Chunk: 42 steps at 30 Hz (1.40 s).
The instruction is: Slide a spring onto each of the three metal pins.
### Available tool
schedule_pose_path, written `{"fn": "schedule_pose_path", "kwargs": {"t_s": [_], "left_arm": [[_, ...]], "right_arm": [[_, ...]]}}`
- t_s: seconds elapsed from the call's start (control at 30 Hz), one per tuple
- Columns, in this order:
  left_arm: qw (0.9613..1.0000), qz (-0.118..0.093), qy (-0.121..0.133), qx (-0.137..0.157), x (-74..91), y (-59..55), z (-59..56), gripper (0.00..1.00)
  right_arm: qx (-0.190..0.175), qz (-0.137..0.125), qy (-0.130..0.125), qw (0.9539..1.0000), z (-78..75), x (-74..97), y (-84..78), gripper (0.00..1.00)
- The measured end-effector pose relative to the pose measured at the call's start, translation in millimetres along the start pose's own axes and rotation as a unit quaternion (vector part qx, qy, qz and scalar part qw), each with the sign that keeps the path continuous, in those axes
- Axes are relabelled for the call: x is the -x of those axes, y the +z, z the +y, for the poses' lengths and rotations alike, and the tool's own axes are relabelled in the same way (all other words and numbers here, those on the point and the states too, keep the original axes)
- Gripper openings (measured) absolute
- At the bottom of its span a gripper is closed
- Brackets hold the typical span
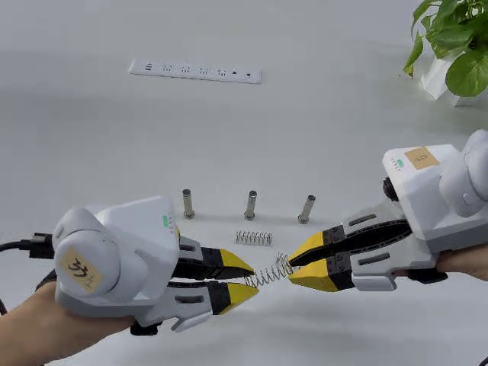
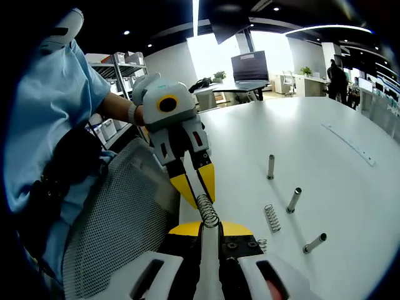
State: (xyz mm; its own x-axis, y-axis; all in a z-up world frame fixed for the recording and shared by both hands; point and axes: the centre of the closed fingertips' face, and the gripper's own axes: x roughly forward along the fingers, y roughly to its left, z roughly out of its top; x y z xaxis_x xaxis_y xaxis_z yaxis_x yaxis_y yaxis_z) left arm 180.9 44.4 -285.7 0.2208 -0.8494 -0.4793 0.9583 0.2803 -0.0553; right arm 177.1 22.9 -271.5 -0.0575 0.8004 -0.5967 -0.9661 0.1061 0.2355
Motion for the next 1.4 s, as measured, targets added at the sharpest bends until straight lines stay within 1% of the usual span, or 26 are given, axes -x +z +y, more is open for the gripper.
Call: {"fn": "schedule_pose_path", "kwargs": {"t_s": [0.1,0.13,0.17,0.2,0.53,0.8,1.2,1.27,1.33,1.37,1.4], "left_arm": [[1.0000,0.002,0.000,0.001,-0.5,-0.5,0.6,0.07],[1.0000,0.004,-0.001,0.001,-0.8,-0.6,0.7,0.07],[1.0000,0.004,-0.002,0.000,-1.1,-0.6,0.4,0.07],[1.0000,0.005,-0.002,0.000,-1.7,-0.6,0.5,0.07],[0.9999,0.009,-0.006,0.002,-5.5,0.5,0.5,0.07],[0.9999,0.010,-0.006,0.005,-7.3,1.2,0.5,0.07],[0.9999,0.012,-0.006,0.006,-7.9,0.5,0.5,0.07],[0.9999,0.011,-0.007,0.005,-7.8,1.5,0.6,0.07],[0.9999,0.010,-0.007,0.004,-8.0,2.7,0.7,0.07],[0.9999,0.010,-0.007,0.004,-8.1,3.2,0.7,0.07],[0.9999,0.009,-0.007,0.003,-8.3,3.7,0.8,0.07]], "right_arm": [[0.012,0.003,-0.006,0.9999,0.7,1.5,2.3,0.05],[0.016,0.004,-0.008,0.9998,-3.0,2.1,2.0,0.05],[0.019,0.004,-0.009,0.9998,-3.2,2.5,2.7,0.05],[0.028,0.007,-0.012,0.9995,-2.7,2.8,4.5,0.05],[0.054,0.013,-0.019,0.9983,0.6,3.7,13.6,0.05],[0.057,0.010,-0.019,0.9981,1.7,2.8,18.8,0.05],[0.057,0.013,-0.018,0.9981,3.3,2.4,19.1,0.05],[0.056,0.014,-0.017,0.9982,3.2,2.6,19.2,0.09],[0.055,0.023,-0.019,0.9981,3.6,2.3,18.7,0.19],[0.063,0.030,-0.022,0.9973,3.0,2.3,18.4,0.24],[0.070,0.036,-0.023,0.9967,2.4,2.6,18.2,0.27]]}}
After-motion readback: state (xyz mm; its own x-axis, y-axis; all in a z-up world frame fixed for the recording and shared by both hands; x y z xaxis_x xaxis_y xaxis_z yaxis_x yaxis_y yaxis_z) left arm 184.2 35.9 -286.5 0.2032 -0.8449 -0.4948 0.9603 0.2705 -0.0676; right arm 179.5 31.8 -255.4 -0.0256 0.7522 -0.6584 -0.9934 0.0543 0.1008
